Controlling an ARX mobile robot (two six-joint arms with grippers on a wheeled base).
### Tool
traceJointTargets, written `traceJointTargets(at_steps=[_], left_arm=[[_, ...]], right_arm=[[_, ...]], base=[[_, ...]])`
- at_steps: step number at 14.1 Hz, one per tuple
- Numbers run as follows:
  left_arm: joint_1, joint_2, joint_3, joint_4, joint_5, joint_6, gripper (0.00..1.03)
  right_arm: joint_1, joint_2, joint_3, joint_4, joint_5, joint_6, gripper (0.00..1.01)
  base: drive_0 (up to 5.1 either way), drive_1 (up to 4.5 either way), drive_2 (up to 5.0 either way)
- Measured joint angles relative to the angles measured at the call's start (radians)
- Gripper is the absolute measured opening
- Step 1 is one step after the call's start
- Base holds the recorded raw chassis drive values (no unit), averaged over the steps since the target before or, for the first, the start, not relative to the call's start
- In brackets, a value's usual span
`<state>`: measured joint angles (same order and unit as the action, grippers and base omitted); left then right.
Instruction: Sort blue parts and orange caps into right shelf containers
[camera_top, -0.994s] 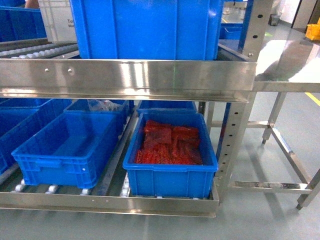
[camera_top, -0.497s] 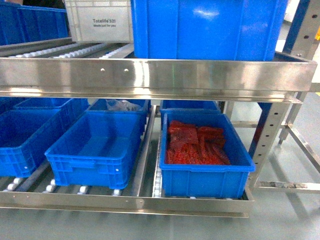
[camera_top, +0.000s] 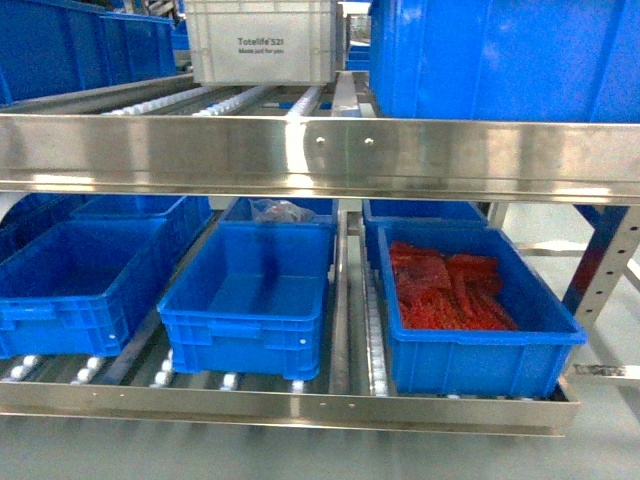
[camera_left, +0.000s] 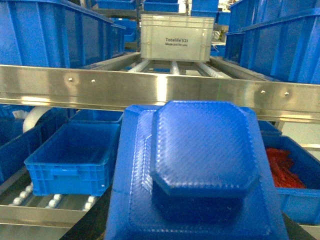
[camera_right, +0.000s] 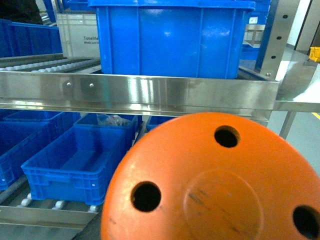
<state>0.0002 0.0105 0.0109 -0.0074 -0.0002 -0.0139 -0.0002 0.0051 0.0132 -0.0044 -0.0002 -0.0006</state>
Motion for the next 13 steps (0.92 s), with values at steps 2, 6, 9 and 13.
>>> traceJointTargets(at_steps=[2, 6, 9, 13], left_arm=[[0.0, 0.0, 0.0, 0.002, -0.001, 0.0, 0.42], [-0.001, 0.0, 0.0, 0.0, 0.0, 0.0, 0.42], [-0.001, 0.0, 0.0, 0.0, 0.0, 0.0, 0.42], [-0.001, 0.0, 0.0, 0.0, 0.0, 0.0, 0.42]], right_arm=[[0.0, 0.0, 0.0, 0.001, 0.0, 0.0, 0.44], [0.0, 0.0, 0.0, -0.003, 0.0, 0.0, 0.44], [0.0, 0.0, 0.0, -0.002, 0.0, 0.0, 0.44], [0.0, 0.0, 0.0, -0.002, 0.0, 0.0, 0.44]], base=[[-5.7, 1.73, 1.7], [-5.1, 2.33, 2.3], [-4.8, 2.61, 2.6], [-5.0, 2.5, 2.5]])
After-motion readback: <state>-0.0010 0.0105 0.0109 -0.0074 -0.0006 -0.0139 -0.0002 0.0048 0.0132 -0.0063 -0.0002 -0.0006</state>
